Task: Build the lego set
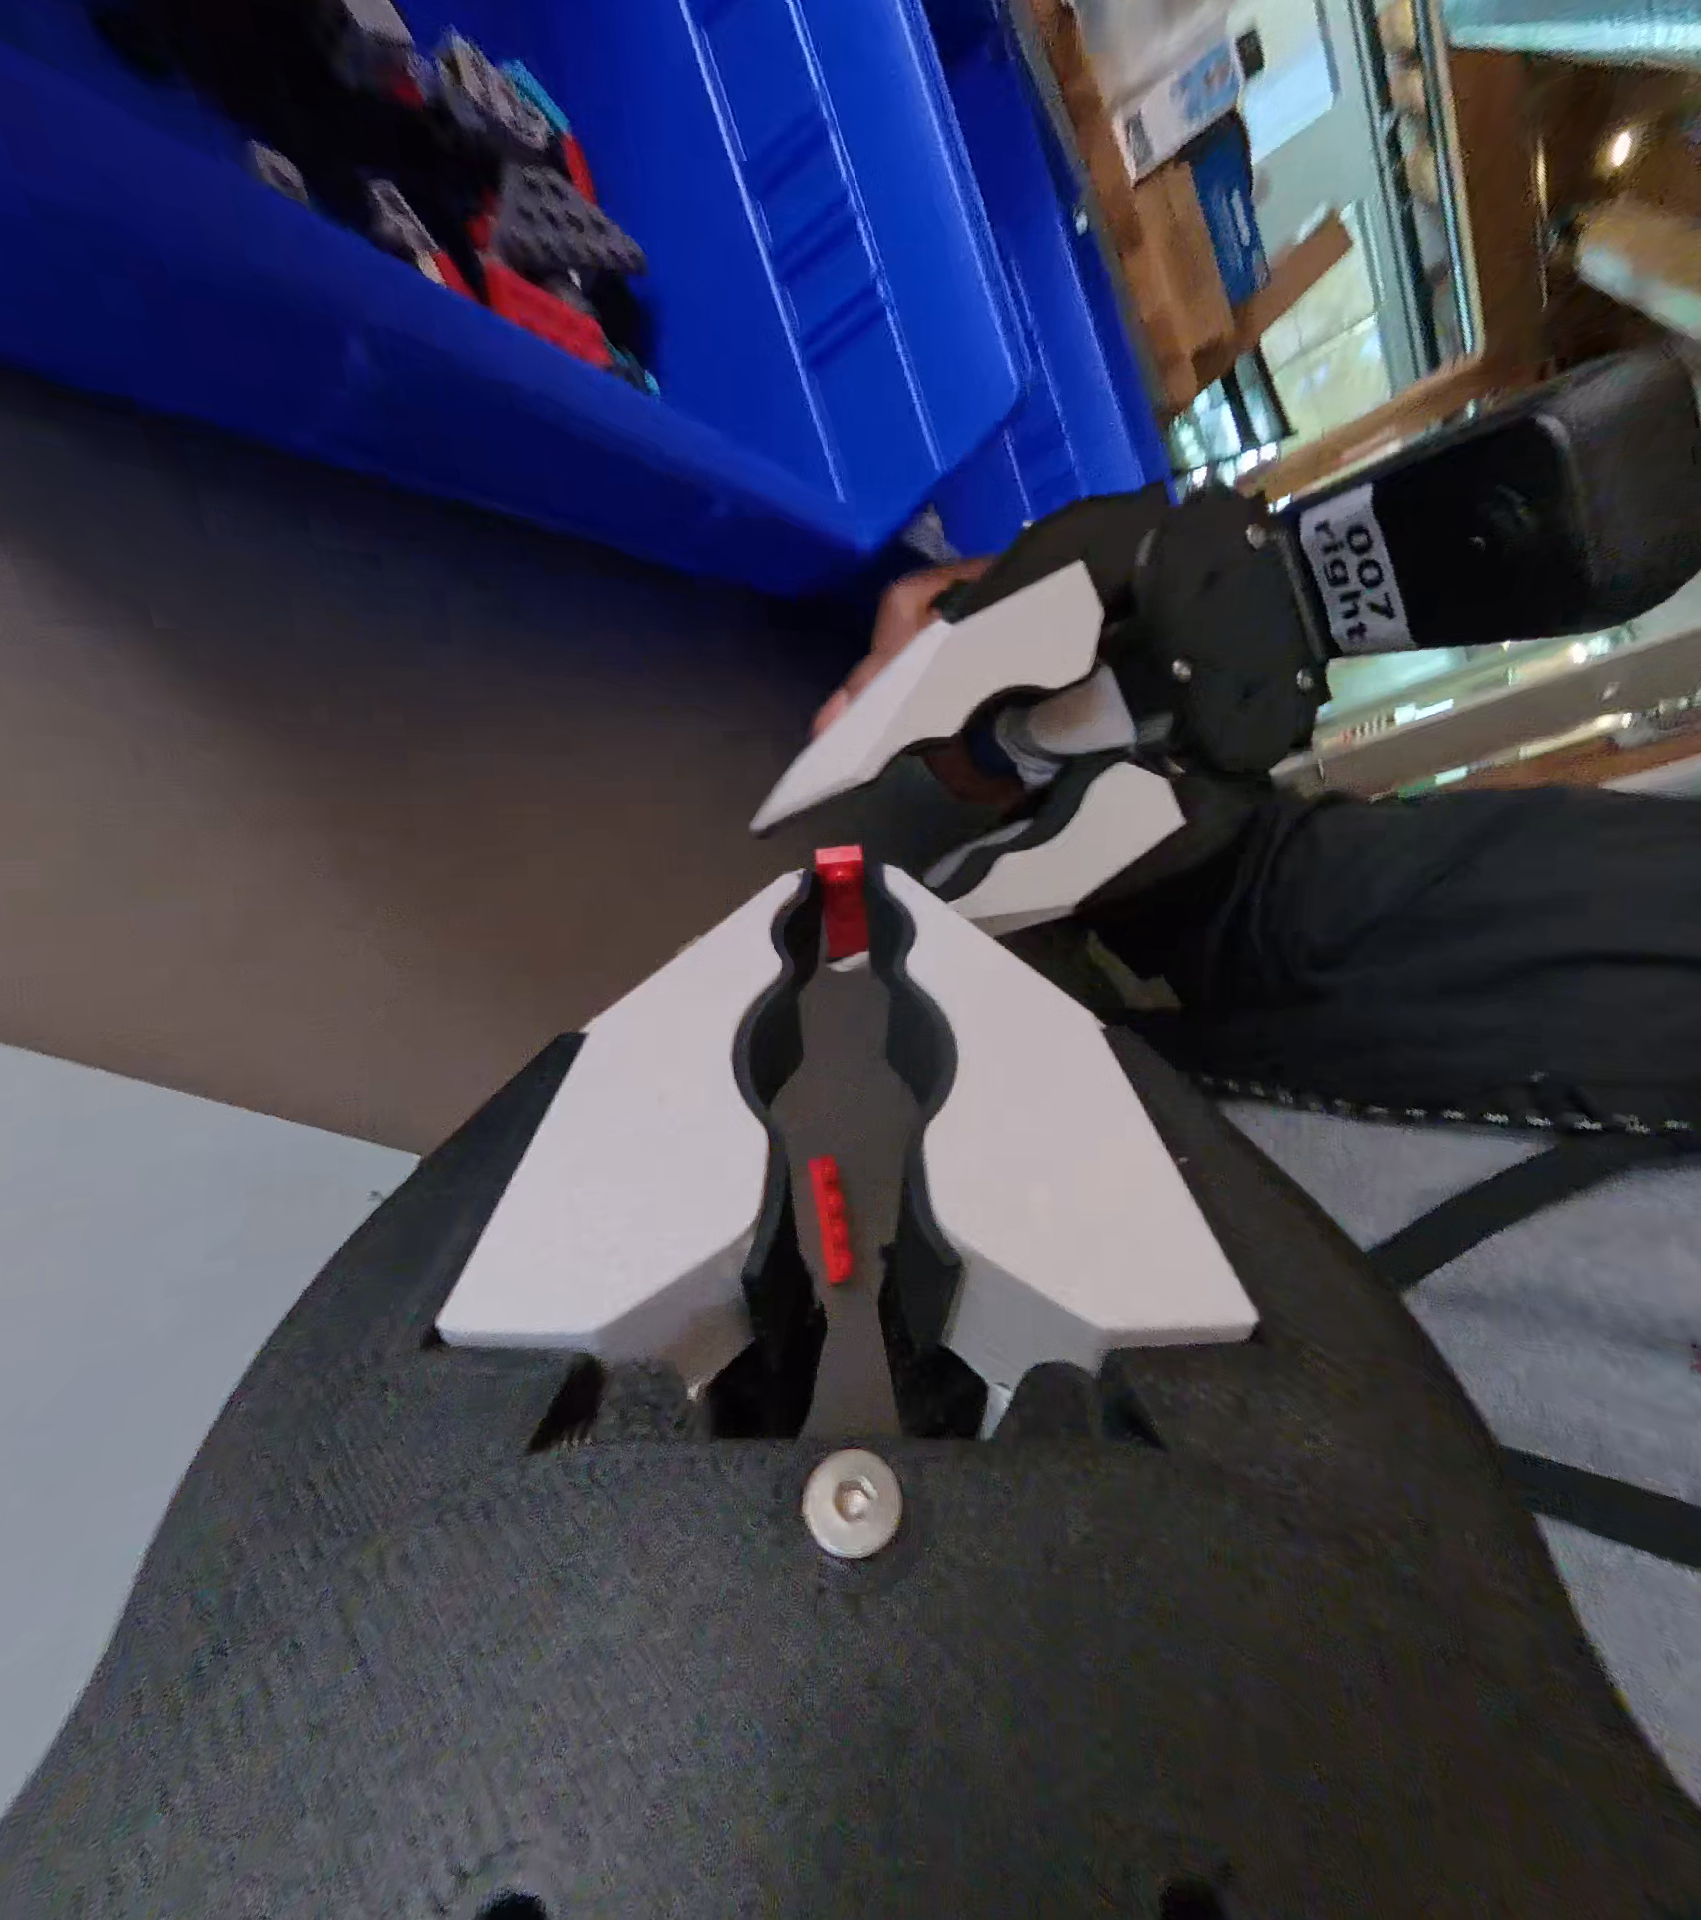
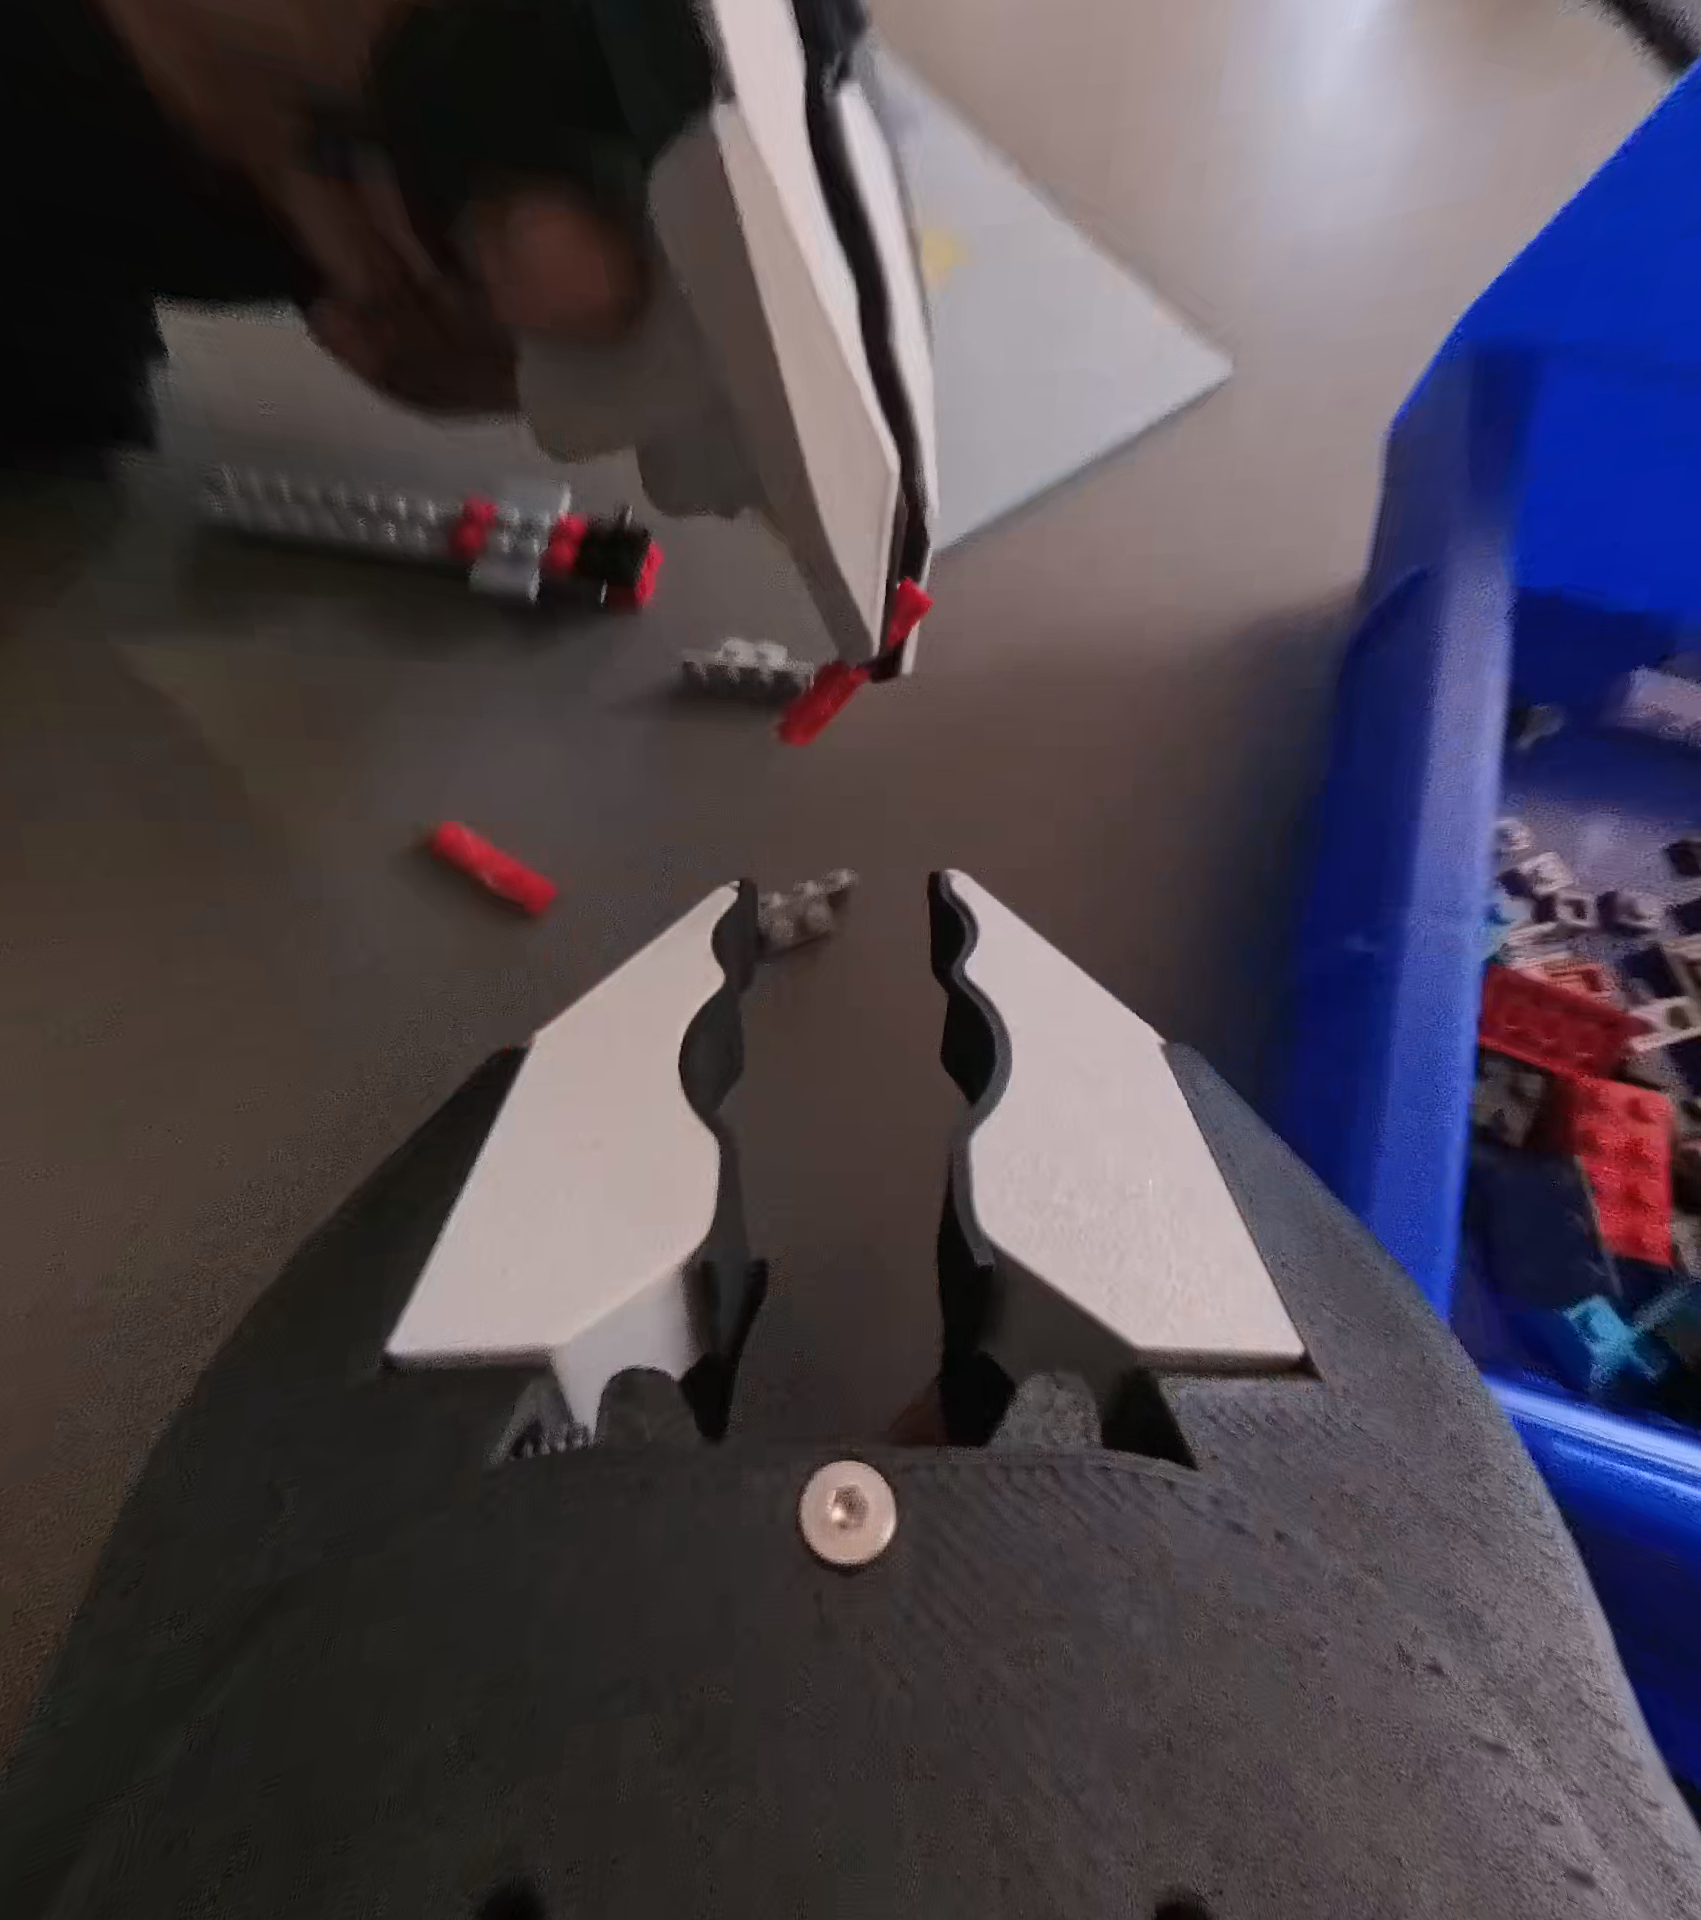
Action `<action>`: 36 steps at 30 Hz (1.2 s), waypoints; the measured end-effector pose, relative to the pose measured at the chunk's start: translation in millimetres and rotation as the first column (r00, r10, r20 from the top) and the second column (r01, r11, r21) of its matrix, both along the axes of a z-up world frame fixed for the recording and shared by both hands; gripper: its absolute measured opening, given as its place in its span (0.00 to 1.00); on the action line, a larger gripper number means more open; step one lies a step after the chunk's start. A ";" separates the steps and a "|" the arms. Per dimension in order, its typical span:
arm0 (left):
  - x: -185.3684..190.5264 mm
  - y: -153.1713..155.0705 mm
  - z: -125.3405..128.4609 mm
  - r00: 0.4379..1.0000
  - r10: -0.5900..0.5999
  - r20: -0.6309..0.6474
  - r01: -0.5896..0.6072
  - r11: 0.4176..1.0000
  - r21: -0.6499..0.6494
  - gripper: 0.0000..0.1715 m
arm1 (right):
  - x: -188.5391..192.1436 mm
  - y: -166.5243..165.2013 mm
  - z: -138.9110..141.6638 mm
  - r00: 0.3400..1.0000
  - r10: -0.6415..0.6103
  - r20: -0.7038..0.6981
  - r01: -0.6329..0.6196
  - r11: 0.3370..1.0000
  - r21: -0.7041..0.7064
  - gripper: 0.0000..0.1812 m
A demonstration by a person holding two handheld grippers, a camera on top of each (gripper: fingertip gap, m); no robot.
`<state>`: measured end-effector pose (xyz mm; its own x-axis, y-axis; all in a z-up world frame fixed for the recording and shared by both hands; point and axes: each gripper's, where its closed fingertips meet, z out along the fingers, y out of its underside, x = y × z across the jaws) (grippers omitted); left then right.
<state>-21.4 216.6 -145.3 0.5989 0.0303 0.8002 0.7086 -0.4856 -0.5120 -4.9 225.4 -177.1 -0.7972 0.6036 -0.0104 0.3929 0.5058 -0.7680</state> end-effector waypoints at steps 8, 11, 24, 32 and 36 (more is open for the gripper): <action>19.6 0.2 -22.6 0.994 -0.098 -0.043 0.092 0.989 -0.119 0.04 | 8.9 -7.2 -28.3 0.994 0.112 0.010 -0.113 0.990 0.084 0.16; 20.3 -1.6 -26.3 0.992 -0.107 -0.064 0.096 0.984 -0.151 0.04 | 8.5 -8.0 -28.8 0.993 0.113 0.019 -0.114 0.991 0.074 0.12; 7.7 -2.5 -32.4 0.997 -0.050 -0.054 0.040 0.985 -0.168 0.04 | -6.0 -12.8 -8.4 0.969 0.109 -0.221 -0.090 0.992 0.093 0.11; 7.1 -0.7 -25.5 0.999 -0.041 -0.002 0.040 0.992 -0.117 0.04 | -8.3 -15.3 2.9 0.939 0.121 -0.322 -0.093 0.991 0.101 0.11; 6.2 0.6 -21.5 0.999 -0.031 0.029 0.033 0.996 -0.088 0.04 | -10.5 -15.2 6.6 0.919 0.122 -0.374 -0.082 0.989 0.122 0.11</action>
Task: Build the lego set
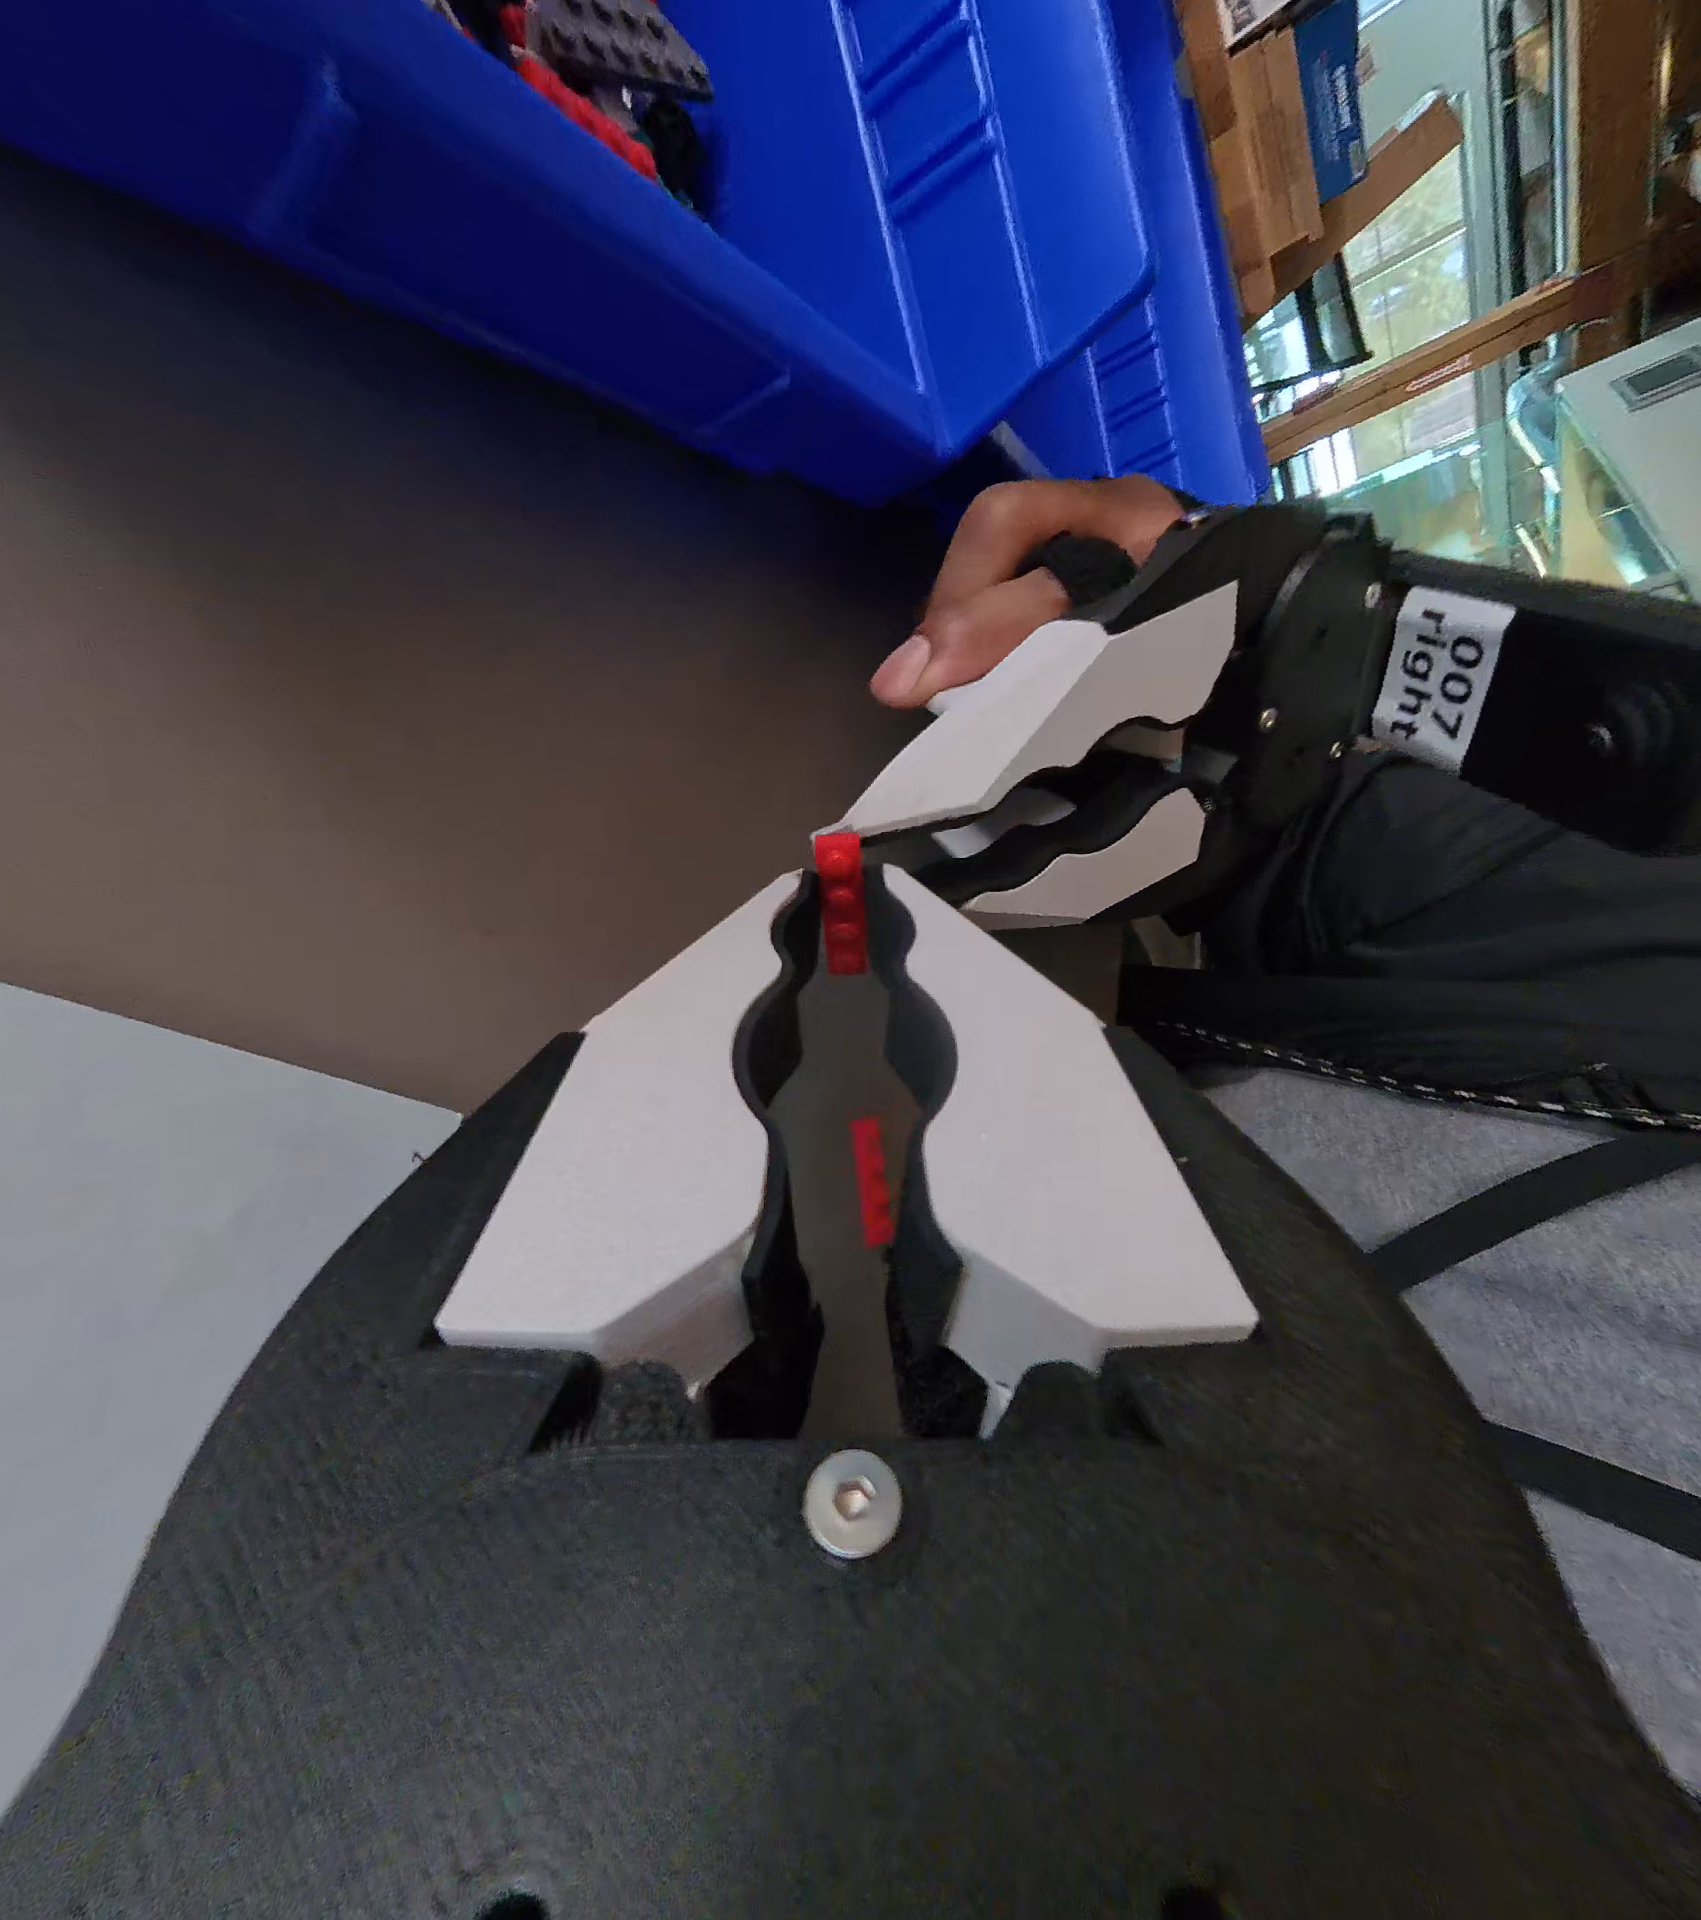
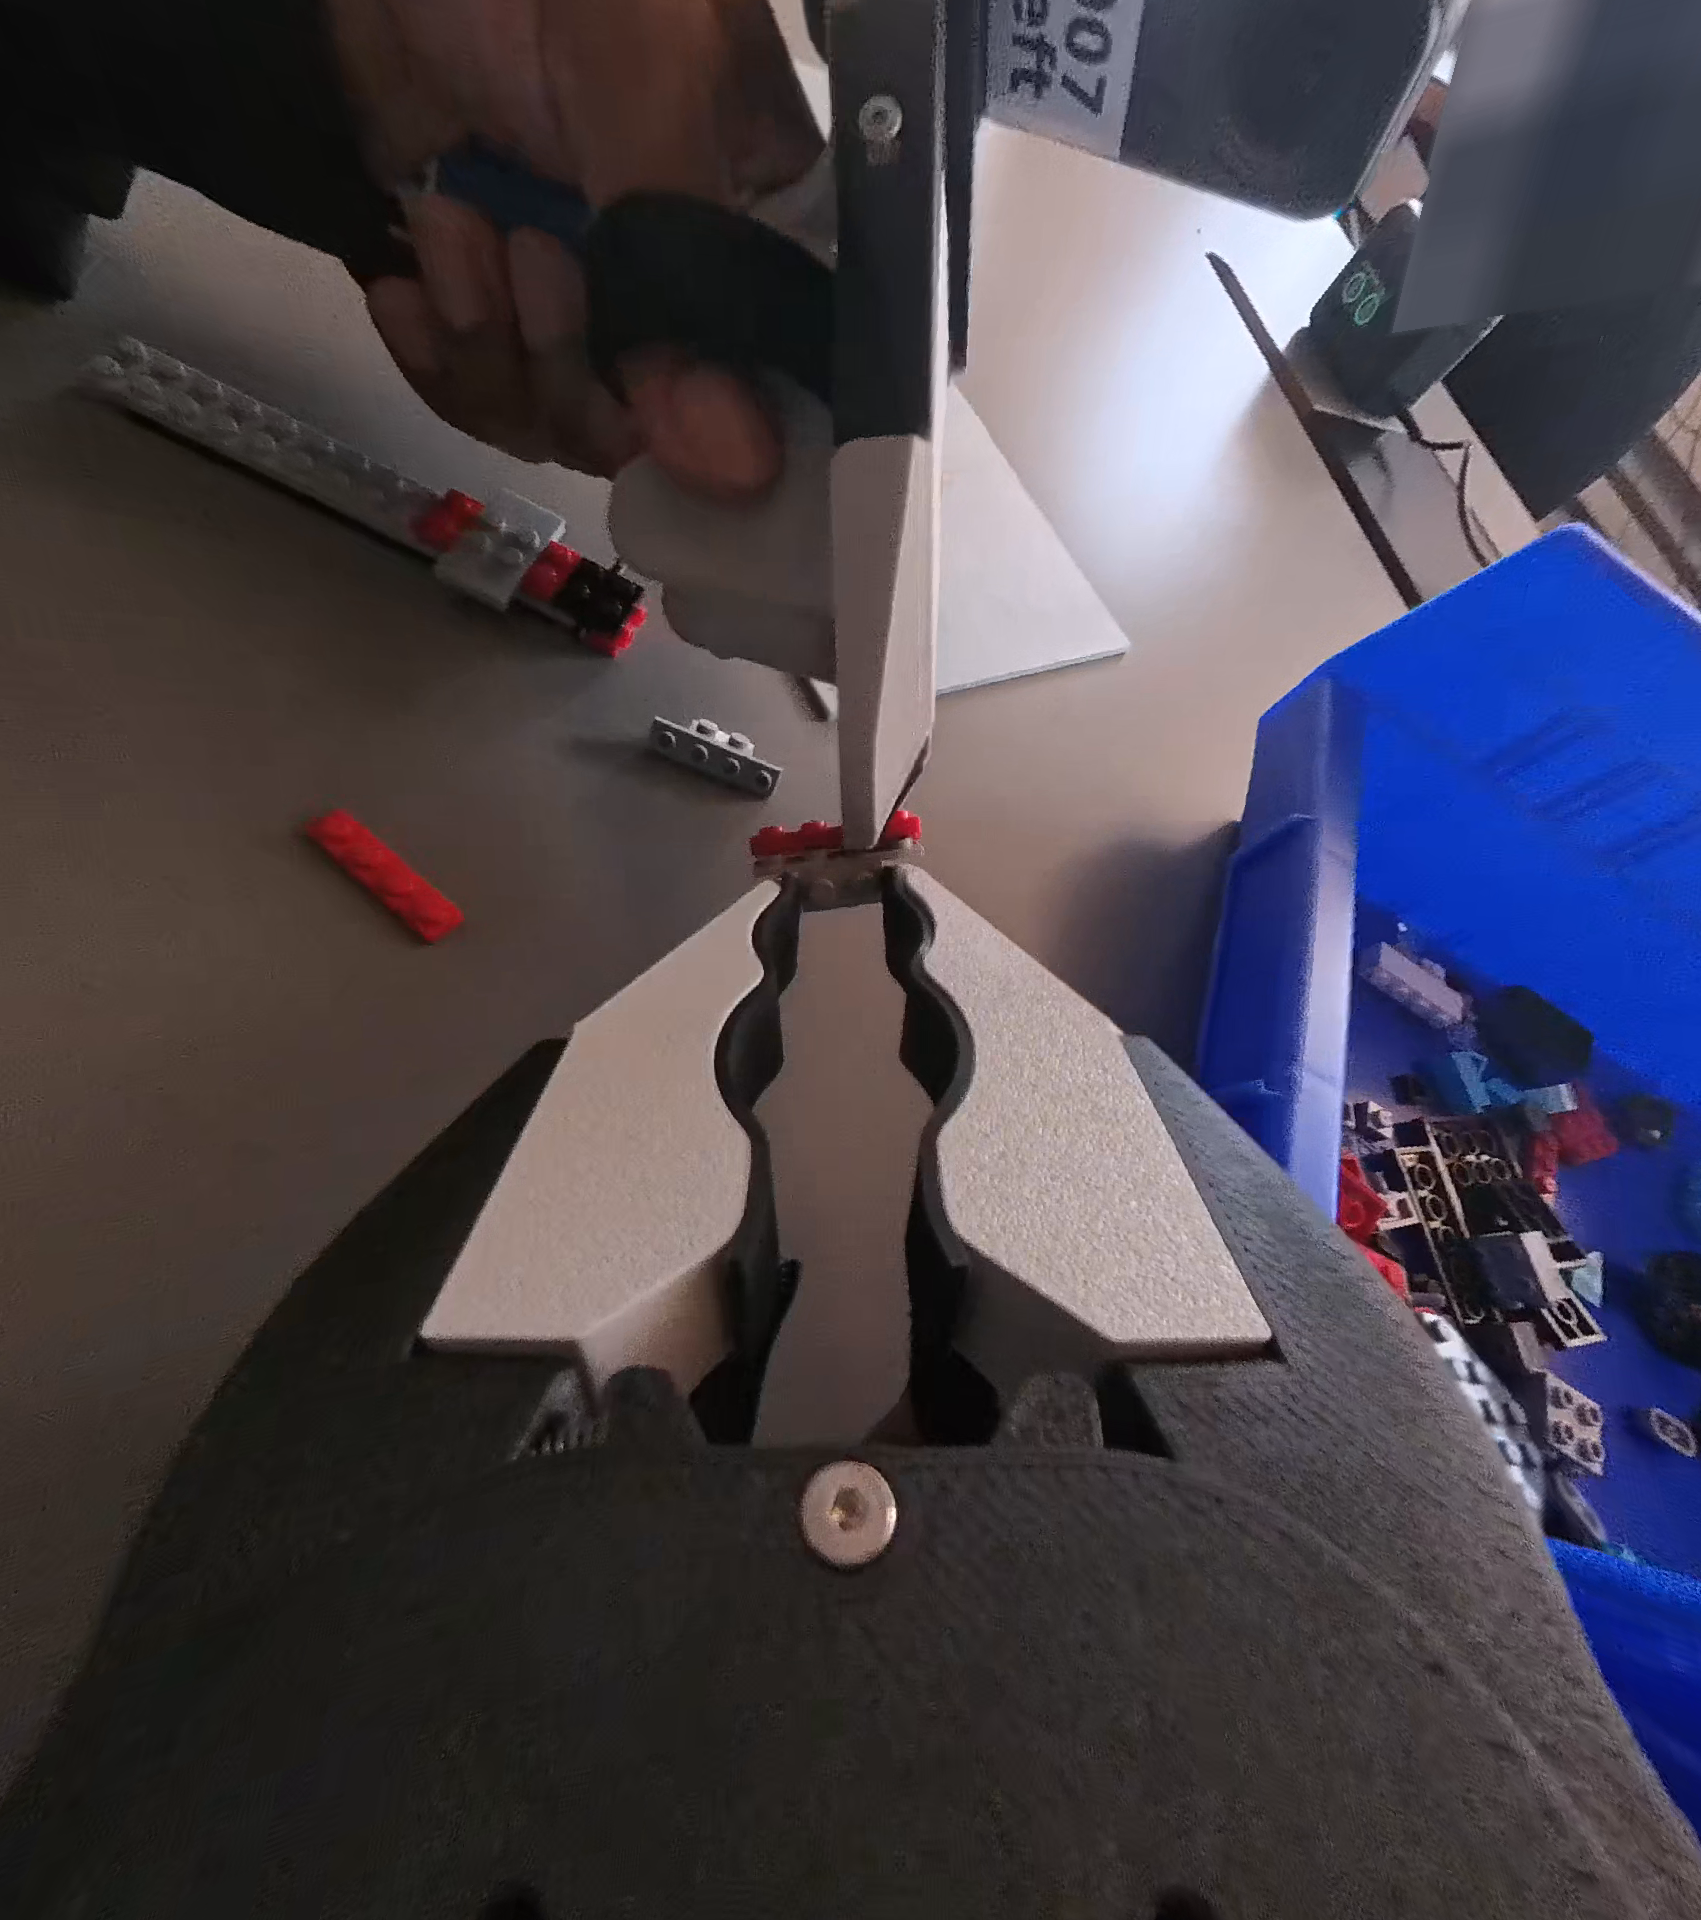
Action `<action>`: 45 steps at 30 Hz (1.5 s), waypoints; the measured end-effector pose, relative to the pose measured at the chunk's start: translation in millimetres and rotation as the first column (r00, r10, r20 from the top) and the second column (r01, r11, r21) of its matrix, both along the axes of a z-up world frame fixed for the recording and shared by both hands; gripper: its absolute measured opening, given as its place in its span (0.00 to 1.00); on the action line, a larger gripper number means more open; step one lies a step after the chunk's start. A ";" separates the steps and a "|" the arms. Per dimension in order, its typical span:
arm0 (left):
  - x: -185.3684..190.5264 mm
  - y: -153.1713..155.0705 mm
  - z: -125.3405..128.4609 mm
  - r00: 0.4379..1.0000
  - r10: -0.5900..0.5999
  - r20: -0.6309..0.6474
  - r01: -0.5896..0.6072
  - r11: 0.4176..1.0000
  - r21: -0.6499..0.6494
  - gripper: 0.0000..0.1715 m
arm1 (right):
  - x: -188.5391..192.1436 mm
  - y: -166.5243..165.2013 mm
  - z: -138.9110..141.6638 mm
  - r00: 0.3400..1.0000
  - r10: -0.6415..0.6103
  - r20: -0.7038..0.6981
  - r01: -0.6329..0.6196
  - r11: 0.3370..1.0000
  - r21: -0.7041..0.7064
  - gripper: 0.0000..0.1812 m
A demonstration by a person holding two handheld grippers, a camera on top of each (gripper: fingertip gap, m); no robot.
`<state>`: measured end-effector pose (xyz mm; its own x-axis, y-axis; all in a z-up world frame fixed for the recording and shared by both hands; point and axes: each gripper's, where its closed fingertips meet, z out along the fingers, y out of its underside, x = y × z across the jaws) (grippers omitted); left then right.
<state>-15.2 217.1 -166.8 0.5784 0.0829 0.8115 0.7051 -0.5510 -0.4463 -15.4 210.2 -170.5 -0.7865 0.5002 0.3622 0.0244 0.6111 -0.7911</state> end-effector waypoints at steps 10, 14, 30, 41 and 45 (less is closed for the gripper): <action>-1.7 2.8 7.4 0.998 0.014 0.055 -0.017 0.998 0.054 0.04 | -3.7 -1.0 9.0 0.994 -0.008 -0.112 0.010 1.000 0.016 0.11; -0.9 4.2 9.3 0.998 0.012 0.068 -0.017 0.997 0.069 0.04 | -4.4 -1.3 11.5 0.992 -0.012 -0.128 0.013 1.000 0.007 0.11; -25.1 7.6 43.3 0.990 0.138 0.011 -0.137 0.960 0.246 0.04 | -14.7 4.1 38.7 0.988 -0.136 -0.073 0.116 0.966 -0.232 0.17; -42.6 14.5 80.2 0.921 0.341 0.189 -0.390 0.811 0.436 0.04 | -25.2 1.2 69.0 0.942 -0.335 -0.004 0.288 0.814 -0.505 0.15; -38.3 17.0 83.3 0.916 0.347 0.200 -0.401 0.795 0.455 0.04 | -27.5 2.8 73.7 0.920 -0.390 -0.040 0.317 0.800 -0.510 0.11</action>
<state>-53.5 234.2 -83.4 0.4959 -0.1366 0.8576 0.8673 0.0287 -0.4970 -42.9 213.1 -96.9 -0.4815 0.8721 0.0873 0.0335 0.1178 -0.9925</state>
